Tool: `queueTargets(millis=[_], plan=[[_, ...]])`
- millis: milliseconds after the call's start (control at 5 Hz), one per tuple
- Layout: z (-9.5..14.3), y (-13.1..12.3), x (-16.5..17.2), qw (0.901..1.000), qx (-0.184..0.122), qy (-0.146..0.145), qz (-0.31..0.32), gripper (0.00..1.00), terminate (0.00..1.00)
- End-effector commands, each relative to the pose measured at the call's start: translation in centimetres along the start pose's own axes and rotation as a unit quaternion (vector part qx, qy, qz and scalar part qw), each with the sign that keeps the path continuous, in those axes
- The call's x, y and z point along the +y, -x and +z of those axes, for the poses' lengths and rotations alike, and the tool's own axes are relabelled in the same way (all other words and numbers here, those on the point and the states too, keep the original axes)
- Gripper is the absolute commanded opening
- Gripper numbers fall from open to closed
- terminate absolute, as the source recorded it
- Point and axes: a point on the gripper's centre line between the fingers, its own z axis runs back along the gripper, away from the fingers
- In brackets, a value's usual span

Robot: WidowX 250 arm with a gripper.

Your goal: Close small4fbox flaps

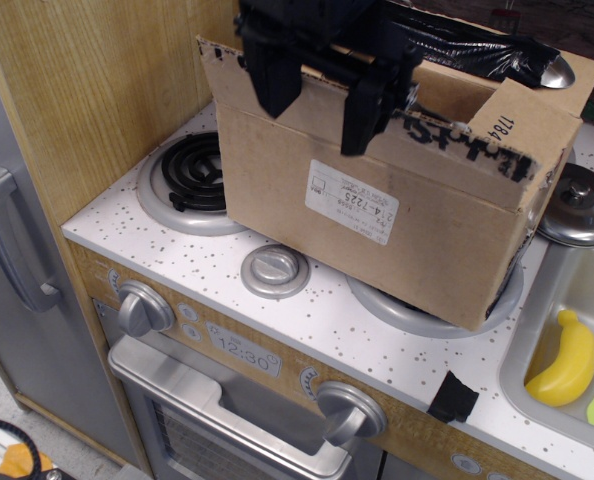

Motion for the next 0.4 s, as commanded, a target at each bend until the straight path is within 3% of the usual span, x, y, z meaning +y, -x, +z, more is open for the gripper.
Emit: queueTargets(millis=[0,200], plan=[[1.8,-3.3,0.3,0.9992,-0.031,-0.005,-0.025,1.0,0.0],[0.6,-3.7,0.5,0.9986,-0.042,0.009,-0.029,1.0,0.0]])
